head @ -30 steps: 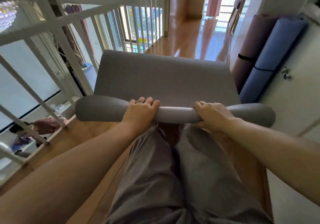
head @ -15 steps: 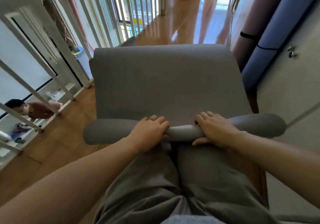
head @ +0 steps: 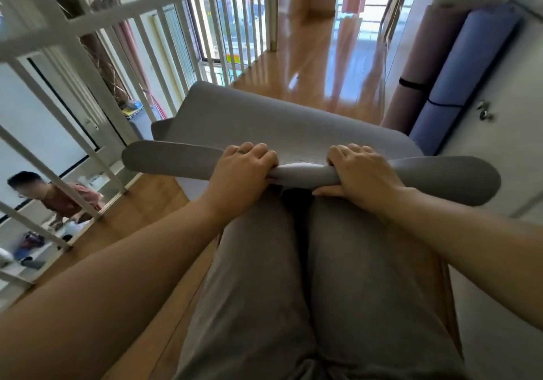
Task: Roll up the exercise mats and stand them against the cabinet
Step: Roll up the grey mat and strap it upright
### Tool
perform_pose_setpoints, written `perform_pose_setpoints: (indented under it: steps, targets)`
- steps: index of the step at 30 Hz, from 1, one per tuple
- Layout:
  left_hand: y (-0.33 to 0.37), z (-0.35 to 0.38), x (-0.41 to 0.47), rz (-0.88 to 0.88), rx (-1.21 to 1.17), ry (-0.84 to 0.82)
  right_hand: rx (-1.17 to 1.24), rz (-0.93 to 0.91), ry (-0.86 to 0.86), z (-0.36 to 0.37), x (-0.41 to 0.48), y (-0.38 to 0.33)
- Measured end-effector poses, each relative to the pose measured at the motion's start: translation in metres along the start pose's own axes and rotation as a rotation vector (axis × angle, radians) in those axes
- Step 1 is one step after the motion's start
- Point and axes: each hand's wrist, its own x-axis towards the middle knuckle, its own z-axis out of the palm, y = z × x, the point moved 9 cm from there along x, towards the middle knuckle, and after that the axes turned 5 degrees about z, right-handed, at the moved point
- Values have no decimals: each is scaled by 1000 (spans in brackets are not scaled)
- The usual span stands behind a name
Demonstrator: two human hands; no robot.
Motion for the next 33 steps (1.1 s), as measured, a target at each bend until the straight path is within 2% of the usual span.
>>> perform_pose_setpoints:
  steps: [4, 9, 15, 21, 25, 29, 33]
  targets:
    - [6, -14, 13, 89, -50, -87, -77, -3, -2, -20, 4, 6]
    - [25, 1, 5, 193, -92, -189, -128, -24, -95, -13, -13, 7]
    - [43, 33, -23, 209, -93, -200, -13, -44, -164, 22, -36, 4]
    - [49, 40, -55, 158, -224, -128, 151, -149, 126, 32, -65, -5]
    - [48, 34, -66, 155, -301, -86, 230, -231, 218, 29, -74, -2]
    - [46, 38, -69, 119, -316, -84, 202, -119, 305, 30, -85, 1]
    - [39, 43, -62, 55, -418, -137, 25, -18, 344, 27, -87, 2]
